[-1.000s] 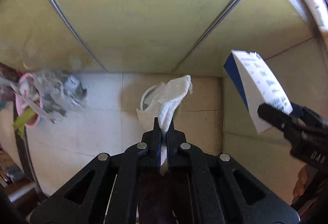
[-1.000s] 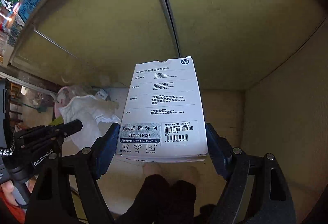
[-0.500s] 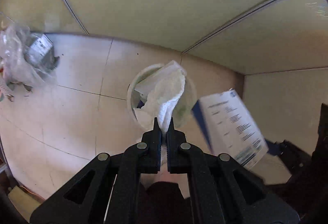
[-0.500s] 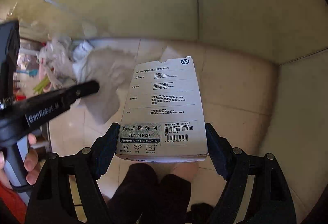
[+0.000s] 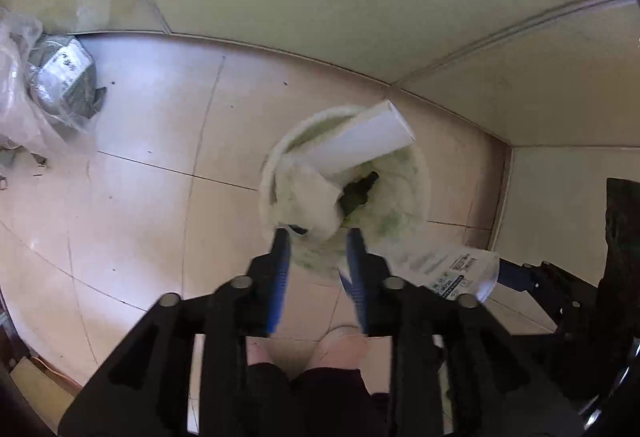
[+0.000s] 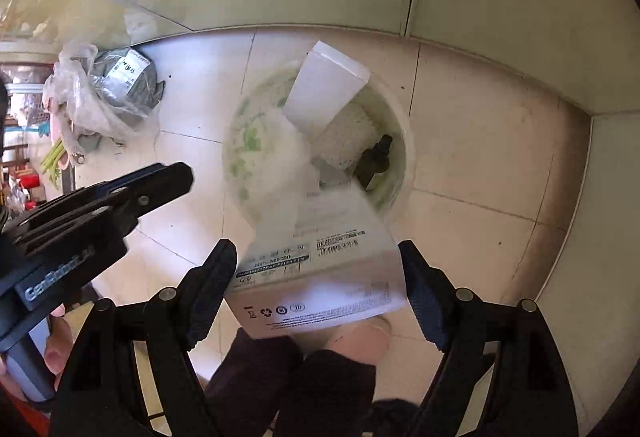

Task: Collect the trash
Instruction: 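Open the left gripper over the bin while the right releases the HP box, then raise both tools back up to the counter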

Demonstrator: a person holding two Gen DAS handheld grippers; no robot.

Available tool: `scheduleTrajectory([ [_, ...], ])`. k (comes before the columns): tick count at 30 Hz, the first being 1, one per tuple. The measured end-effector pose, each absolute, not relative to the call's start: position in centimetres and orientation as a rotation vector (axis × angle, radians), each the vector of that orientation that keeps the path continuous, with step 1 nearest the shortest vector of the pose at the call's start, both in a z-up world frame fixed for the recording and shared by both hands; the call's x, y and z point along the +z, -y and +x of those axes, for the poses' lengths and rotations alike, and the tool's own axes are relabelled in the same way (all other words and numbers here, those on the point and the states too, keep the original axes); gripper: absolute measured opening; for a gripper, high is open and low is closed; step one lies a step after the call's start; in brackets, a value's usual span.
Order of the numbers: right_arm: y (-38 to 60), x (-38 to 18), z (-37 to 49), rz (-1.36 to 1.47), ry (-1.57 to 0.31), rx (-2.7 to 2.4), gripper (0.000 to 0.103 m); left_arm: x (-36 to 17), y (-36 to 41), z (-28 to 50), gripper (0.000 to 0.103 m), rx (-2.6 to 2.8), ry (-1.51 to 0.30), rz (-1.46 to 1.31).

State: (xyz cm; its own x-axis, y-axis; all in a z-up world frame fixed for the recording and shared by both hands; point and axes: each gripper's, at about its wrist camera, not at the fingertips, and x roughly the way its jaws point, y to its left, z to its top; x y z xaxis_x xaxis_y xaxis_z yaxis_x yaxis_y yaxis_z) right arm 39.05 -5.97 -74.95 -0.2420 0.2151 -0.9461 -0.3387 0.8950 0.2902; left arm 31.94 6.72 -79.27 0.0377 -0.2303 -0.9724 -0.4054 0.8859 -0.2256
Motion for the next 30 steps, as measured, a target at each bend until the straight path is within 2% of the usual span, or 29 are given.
scheduleTrajectory([
  [5,6.1,-72.9,39.0,-0.077,-1.717,0.507,0.079,-76.9,-7.8,31.4,0.03,0.151,-1.54,-0.529],
  [11,6.8,-67.2,39.2,-0.078,-1.623,0.505,0.079,-71.4,-8.2,30.7,0.03,0.145,-1.517,-0.491],
  [18,7.5,-61.3,39.9,-0.027,-1.596,0.466,0.079,-65.1,-8.6,29.6,0.03,0.145,-1.494,-0.471],
  [23,8.0,-53.6,39.7,0.047,-1.531,0.452,0.079,-57.6,-8.8,29.3,0.03,0.143,-1.446,-0.446],
  [30,8.7,-38.8,38.4,0.1,-1.341,0.437,0.079,-43.7,-9.3,29.7,0.03,0.107,-1.316,-0.367],
])
